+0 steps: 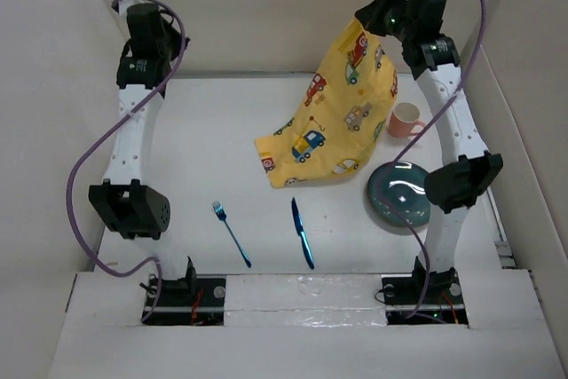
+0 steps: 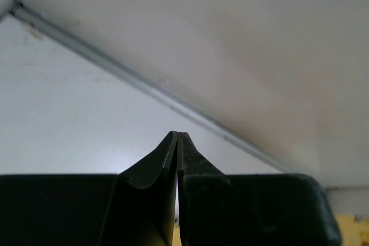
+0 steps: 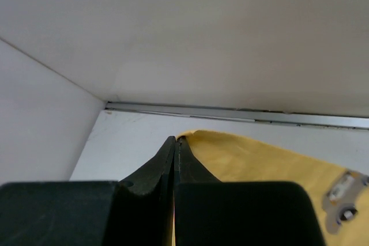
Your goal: Set the dinner table for one person
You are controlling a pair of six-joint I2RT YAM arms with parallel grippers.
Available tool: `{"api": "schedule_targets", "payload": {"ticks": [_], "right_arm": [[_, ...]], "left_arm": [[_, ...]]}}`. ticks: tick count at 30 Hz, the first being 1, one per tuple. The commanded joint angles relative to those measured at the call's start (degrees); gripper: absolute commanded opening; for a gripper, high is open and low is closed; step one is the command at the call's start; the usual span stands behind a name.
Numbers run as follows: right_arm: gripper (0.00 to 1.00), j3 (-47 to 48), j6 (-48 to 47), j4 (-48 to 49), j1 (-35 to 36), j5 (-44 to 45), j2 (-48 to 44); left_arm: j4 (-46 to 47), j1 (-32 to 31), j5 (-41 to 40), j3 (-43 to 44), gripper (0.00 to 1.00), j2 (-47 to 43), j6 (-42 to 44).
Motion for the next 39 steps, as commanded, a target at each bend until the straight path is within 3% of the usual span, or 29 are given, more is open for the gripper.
{"api": "schedule_targets", "payload": {"ticks": [1, 2, 4, 5, 8, 12, 17, 25, 29, 39], "right_arm": [[0.00, -2.20, 0.71, 2.10, -0.69, -5.21, -8.85], [0.00, -12.86, 1.41, 7.60, -0.69, -5.91, -11.65], [0.00, -23.64, 1.77, 13.69, 0.19, -5.48, -19.74], [0.00, -30.65, 1.86, 16.51, 0.19, -5.39, -21.51], [0.00, -36.06, 0.90, 16.97, 0.71, -5.39, -25.91], [0.00, -43.27, -0.69, 18.20, 2.03, -2.14, -30.31], [0.00, -45.57, -1.74, 17.86, 2.56, -1.08, -32.86], [0.00, -48.56, -2.45, 18.47, 2.03, 0.24, -34.88], [0.00, -50.05, -2.36, 19.61, 1.34, 0.85, -35.85], [0.00, -52.16, -0.52, 21.19, -1.75, -1.43, -37.26]], "left_arm": [[3.19, -5.63, 3.70, -14.98, 0.00, -6.76, 1.02], [5.55, -7.30, 3.26, -20.38, 0.00, -9.99, 0.32], [14.60, -12.13, 3.52, -36.24, 0.17, -12.82, -2.04], [16.98, -13.63, 4.48, -39.99, 0.36, -13.70, -2.49], [20.34, -19.08, 3.18, -47.41, 0.54, -10.48, -2.24], [19.90, -22.69, -1.57, -46.98, 0.55, -2.92, -1.88], [14.81, -26.99, -11.14, -36.27, 0.55, 10.86, -0.04], [10.42, -27.70, -14.32, -20.55, 0.55, 24.59, 2.06], [2.17, -28.85, -20.63, -11.83, 0.51, 31.62, 3.39], [1.88, -29.37, -19.42, -11.12, 0.39, 34.45, 4.88]]}}
